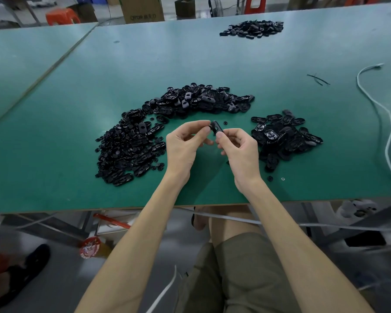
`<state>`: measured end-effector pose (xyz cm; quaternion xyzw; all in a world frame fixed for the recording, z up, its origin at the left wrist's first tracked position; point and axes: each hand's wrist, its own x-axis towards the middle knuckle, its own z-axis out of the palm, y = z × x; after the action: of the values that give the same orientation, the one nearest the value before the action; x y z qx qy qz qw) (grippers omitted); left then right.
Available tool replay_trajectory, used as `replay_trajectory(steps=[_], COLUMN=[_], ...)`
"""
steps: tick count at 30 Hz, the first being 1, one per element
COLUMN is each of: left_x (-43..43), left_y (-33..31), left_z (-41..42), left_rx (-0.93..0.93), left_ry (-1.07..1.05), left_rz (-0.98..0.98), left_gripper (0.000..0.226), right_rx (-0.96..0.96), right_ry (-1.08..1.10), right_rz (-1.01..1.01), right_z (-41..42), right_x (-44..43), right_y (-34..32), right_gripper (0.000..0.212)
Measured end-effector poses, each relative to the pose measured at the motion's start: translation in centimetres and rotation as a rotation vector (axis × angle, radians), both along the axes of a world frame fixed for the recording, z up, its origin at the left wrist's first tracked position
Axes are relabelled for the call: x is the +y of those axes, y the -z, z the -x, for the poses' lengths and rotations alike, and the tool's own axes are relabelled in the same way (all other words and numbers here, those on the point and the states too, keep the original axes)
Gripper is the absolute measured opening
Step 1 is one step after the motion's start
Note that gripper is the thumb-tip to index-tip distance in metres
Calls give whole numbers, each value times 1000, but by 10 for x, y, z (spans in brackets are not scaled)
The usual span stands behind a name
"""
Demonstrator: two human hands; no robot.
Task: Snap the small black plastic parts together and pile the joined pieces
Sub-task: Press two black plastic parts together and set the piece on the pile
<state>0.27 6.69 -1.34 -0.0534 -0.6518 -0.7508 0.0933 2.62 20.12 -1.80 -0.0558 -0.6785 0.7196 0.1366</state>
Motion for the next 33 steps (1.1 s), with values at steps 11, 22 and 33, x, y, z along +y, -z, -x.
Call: replay_trajectory(steps=[11,22,33], left_x=[0,-1,0], left_y=[2,5,5], left_z=[1,3,3], left_rx=[9,9,21], left_ry=[-9,-13,-21], left_rz=[46,136,198], left_gripper=[10,6,5], right_rx=[-9,-9,-3], right_ry=[-9,-1,19], right_rz=[-9,-72,-146], right_z=[-1,-1,-1], right_x=[0,-1,-2], right_y=[-2,0,2], right_gripper=[4,2,5])
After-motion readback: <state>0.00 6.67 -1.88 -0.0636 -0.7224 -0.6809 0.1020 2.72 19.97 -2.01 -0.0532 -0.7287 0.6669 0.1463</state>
